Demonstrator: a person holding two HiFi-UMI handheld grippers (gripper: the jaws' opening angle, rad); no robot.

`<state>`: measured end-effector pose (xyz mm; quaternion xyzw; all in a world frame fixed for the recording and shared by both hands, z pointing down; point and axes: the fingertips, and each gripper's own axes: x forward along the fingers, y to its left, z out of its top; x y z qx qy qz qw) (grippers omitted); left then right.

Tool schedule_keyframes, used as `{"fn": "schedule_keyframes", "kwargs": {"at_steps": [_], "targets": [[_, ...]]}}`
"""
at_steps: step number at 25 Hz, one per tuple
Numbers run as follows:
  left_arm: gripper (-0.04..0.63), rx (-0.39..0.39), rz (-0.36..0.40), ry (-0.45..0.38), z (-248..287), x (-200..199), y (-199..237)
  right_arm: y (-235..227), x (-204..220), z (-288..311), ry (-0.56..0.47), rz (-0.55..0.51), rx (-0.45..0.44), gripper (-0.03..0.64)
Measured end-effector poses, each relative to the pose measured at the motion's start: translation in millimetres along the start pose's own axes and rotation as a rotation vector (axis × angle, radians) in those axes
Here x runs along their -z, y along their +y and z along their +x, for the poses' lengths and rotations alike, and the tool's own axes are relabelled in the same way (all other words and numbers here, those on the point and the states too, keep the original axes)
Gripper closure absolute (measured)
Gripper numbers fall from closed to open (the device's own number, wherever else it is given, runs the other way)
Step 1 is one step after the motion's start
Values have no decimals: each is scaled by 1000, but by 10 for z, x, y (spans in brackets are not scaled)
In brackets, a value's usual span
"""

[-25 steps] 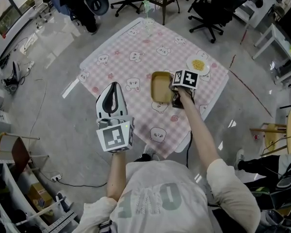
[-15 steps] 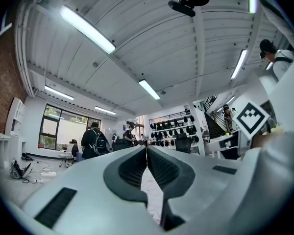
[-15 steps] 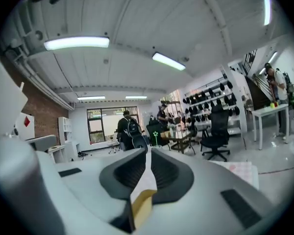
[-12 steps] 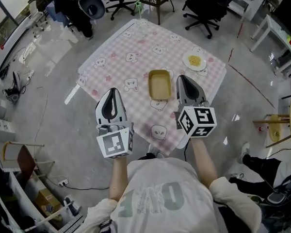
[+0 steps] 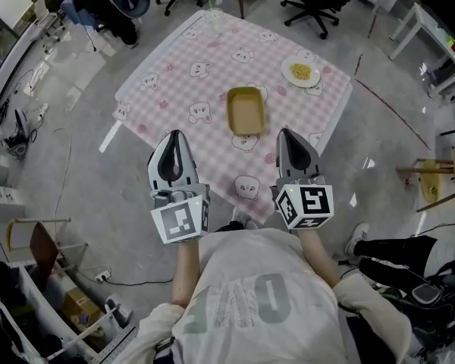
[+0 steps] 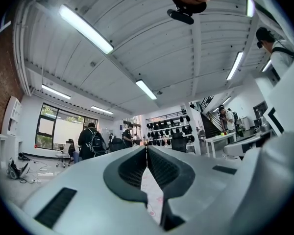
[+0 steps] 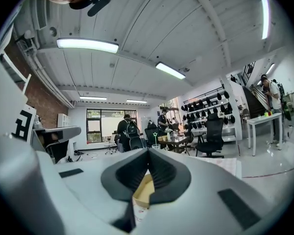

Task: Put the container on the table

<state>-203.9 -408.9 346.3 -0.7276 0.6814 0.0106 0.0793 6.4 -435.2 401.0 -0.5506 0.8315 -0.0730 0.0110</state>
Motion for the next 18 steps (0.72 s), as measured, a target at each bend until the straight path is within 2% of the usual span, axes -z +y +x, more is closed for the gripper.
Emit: {"fn": "schedule_keyframes", "kwargs": {"at_steps": [8, 18], "targets": [[566, 1, -3, -2, 3, -29, -59, -15, -72, -12, -12, -11, 0, 588], [566, -16, 6, 12, 81, -11, -113, -324, -115, -18, -10, -8, 40, 588]]}}
